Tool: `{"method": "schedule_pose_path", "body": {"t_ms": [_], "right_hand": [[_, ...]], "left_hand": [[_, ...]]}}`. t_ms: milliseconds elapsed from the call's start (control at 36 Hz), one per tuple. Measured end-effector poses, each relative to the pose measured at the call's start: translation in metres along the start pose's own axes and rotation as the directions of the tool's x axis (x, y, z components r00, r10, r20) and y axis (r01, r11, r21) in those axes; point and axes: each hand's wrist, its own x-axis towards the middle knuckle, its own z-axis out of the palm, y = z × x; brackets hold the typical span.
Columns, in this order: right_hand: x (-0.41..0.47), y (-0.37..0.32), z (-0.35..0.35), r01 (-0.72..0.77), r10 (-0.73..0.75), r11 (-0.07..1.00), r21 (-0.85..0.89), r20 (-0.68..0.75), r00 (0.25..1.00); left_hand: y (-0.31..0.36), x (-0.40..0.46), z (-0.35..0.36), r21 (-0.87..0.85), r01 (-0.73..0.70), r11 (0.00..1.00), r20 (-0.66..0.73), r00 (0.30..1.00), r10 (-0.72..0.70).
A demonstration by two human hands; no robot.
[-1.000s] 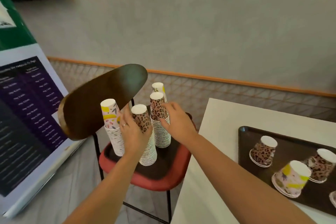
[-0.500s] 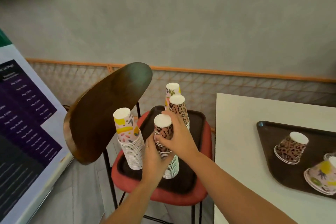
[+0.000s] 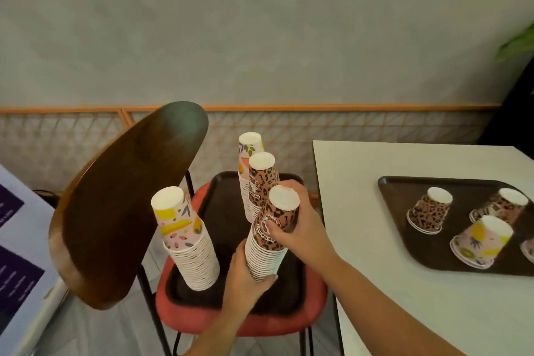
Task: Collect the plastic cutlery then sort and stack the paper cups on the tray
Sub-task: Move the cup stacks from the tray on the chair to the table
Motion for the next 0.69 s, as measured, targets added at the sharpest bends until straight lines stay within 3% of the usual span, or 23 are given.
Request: {"method": "schedule_pose_path", "body": {"t_ms": [167,417,694], "right_hand": [[-0.004,0.005,-0.012,-0.046,0.048,0.999,0.022,-0.077,0.996],[-0.007,0.010,-0.024,-0.086,0.094,0.994,0.064,-0.129,0.987],[0.009,-0.016,-0.077,0.012,0.023,0.990,0.144,-0.243,0.970]], "left_hand": [[-0.012,0.001,0.003,0.104,0.084,0.991,0.078,0.993,-0.092],[-0.001,0.008,0.007,0.107,0.107,0.989,0.022,0.994,-0.110],[0.063,0.029,0.027,-0.050,0.029,0.998,0.163,0.986,-0.021]]}}
